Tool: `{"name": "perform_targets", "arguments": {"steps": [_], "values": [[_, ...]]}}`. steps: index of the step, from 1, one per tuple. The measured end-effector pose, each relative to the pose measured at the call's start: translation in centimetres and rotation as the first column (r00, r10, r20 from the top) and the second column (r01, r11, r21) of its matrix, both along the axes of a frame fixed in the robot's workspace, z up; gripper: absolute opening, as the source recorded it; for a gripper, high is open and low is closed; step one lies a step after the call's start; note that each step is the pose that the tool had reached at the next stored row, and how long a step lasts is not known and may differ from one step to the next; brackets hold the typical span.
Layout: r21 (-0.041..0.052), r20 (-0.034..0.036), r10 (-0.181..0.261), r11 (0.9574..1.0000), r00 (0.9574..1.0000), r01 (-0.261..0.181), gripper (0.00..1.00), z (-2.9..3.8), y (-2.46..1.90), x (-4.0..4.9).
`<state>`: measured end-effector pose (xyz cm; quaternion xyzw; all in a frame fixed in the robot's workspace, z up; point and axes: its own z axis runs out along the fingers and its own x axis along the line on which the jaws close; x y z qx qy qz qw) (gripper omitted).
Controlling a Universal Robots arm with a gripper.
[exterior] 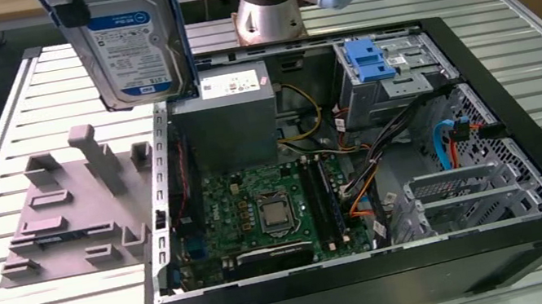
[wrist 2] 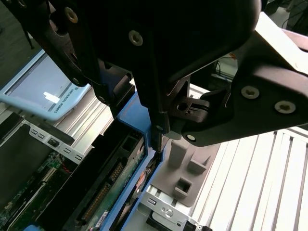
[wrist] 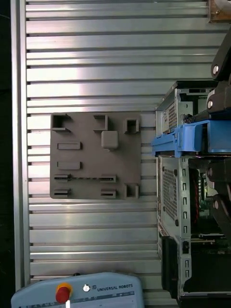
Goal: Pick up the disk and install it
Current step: 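Pick up the disk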
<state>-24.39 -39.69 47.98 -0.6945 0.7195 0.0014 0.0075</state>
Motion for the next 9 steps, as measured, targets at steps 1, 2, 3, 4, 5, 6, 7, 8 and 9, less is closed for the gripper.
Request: {"name": "perform_targets", "arguments": {"steps": [1,2,3,4,5,6,7,8,9], "values": [[0.0001,0.0001,0.000,1.0000,1.0000,0.000,0.36,0.00,0.00,0.22],[0.0000,0.0000,0.000,1.0000,1.0000,0.000,0.36,0.00,0.00,0.45],[0.0000,0.0000,0.000,1.0000,1.0000,0.000,0.36,0.00,-0.01,0.68],[0.0001,0.0000,0.000,1.0000,1.0000,0.000,0.36,0.00,-0.01,0.91],[0.0000,0.0000,0.000,1.0000,1.0000,0.000,0.36,0.00,-0.01,1.17],[0.0000,-0.0001,0.000,1.0000,1.0000,0.000,0.36,0.01,-0.01,1.46],[0.0000,-0.0001,0.000,1.0000,1.0000,0.000,0.36,0.00,-0.01,1.76],[0.0000,0.0000,0.000,1.0000,1.0000,0.000,0.36,0.00,-0.02,2.06],[0.0000,0.0000,0.000,1.0000,1.0000,0.000,0.36,0.00,-0.02,2.39]]}}
